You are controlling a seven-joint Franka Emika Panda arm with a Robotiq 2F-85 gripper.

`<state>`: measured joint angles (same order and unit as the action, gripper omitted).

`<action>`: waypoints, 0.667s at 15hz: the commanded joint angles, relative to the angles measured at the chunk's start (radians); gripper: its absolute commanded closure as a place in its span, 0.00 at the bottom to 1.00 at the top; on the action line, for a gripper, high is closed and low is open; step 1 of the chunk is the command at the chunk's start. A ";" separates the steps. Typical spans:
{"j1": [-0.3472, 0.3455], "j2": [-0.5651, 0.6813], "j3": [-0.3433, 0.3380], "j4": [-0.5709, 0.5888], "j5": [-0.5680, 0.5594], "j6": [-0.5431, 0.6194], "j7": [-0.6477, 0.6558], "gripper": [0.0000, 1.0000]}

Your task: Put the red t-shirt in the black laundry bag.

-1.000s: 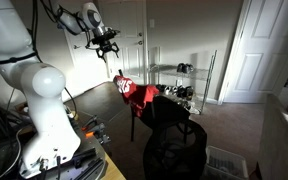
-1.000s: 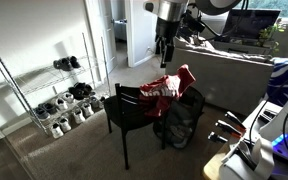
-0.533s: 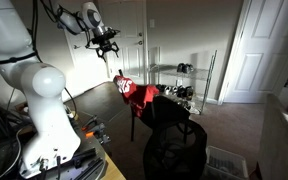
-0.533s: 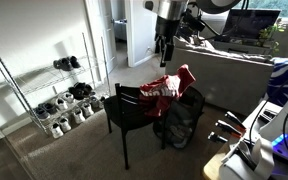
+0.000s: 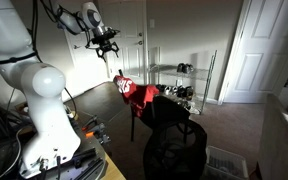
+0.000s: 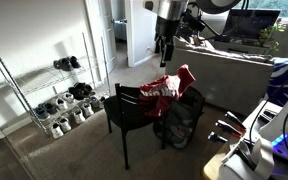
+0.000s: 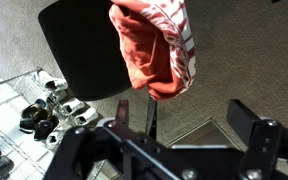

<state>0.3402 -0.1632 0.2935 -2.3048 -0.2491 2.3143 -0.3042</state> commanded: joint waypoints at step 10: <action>-0.044 0.013 -0.043 0.036 -0.014 0.028 -0.063 0.00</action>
<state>0.3160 -0.1587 0.2641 -2.2839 -0.2491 2.3252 -0.3120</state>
